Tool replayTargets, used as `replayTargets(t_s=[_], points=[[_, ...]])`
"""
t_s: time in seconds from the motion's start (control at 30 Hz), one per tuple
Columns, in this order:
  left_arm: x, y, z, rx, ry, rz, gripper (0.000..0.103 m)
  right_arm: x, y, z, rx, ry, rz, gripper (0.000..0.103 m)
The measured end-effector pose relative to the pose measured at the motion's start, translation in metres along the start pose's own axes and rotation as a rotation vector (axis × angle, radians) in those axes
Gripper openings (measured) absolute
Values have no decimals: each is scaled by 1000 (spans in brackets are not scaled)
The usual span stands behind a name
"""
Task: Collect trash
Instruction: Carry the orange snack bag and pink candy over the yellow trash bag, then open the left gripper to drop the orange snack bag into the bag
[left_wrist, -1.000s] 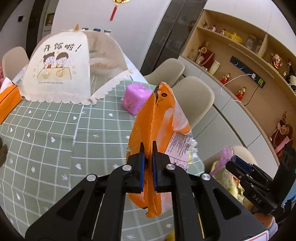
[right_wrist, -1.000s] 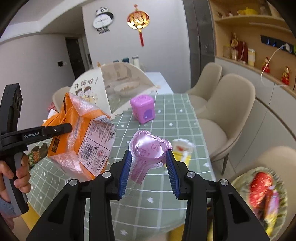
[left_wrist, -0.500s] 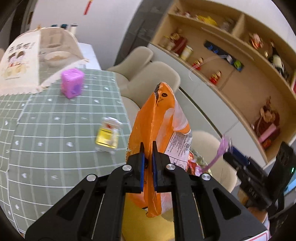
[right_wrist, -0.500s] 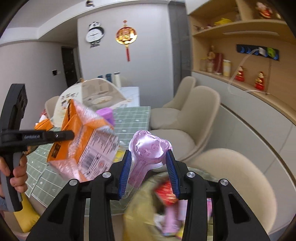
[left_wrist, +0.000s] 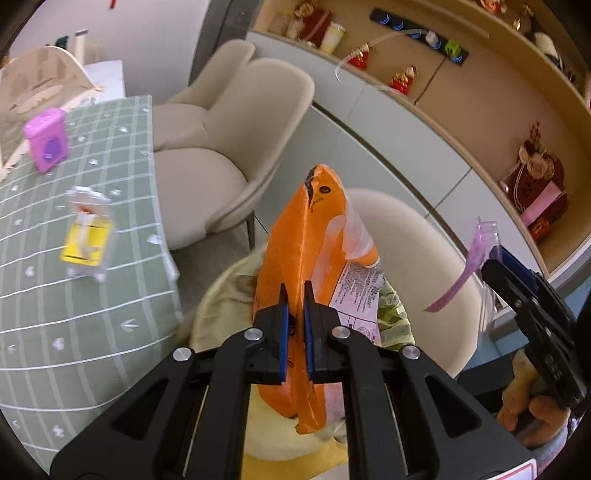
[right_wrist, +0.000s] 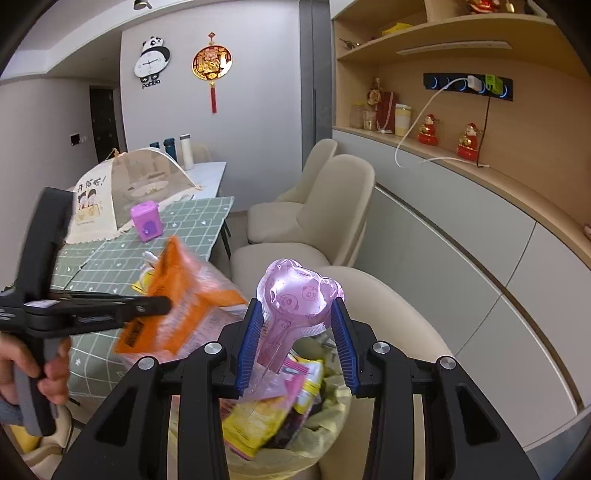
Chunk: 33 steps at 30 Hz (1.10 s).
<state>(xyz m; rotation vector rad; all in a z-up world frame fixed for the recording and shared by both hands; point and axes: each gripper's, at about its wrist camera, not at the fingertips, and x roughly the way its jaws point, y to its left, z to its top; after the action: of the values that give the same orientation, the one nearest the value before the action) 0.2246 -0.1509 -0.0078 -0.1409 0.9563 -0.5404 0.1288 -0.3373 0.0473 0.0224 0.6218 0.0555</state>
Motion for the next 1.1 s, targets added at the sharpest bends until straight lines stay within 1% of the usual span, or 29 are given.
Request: replayTargets(t_s=[0.1,0.2,0.33,0.4,0.43,0.47,0.57,0.67,0.8,0.9,0.93,0.97,1.03,1.1], points=[[26,-9,0,14,52,8,6,6,-7,-6,18,19,4,37],[42,-14,-6,22,114,15,6,9,-11,-13,2,32,0,37],[42,-18,-12,51,116,45,8,15,-19,-21,23,51,12,37],[40,-16,-13,45,116,38,15,16,-18,-23,27,52,18,37],[39,-14,-13,40,117,32,25,16,-18,-23,26,48,23,37],[37,-13,-12,35,116,25,32,17,-18,-23,26,46,27,37],[28,-11,-7,25,109,-12,35,19,-16,-20,33,36,42,37],[13,-9,-1,30,83,-14,37,25,-8,-16,38,30,70,37],[-12,0,4,36,26,23,38,43,11,-14,8,56,126,37],[-25,10,3,31,3,44,38,67,33,-19,-34,97,195,37],[-28,13,1,25,-1,51,38,75,38,-22,-49,110,206,37],[-32,18,-1,18,-4,59,38,87,45,-27,-75,129,209,37],[-42,29,-10,11,-15,82,38,103,53,-36,-120,168,182,37],[-52,40,-20,-1,-20,113,38,114,55,-43,-131,212,178,37]])
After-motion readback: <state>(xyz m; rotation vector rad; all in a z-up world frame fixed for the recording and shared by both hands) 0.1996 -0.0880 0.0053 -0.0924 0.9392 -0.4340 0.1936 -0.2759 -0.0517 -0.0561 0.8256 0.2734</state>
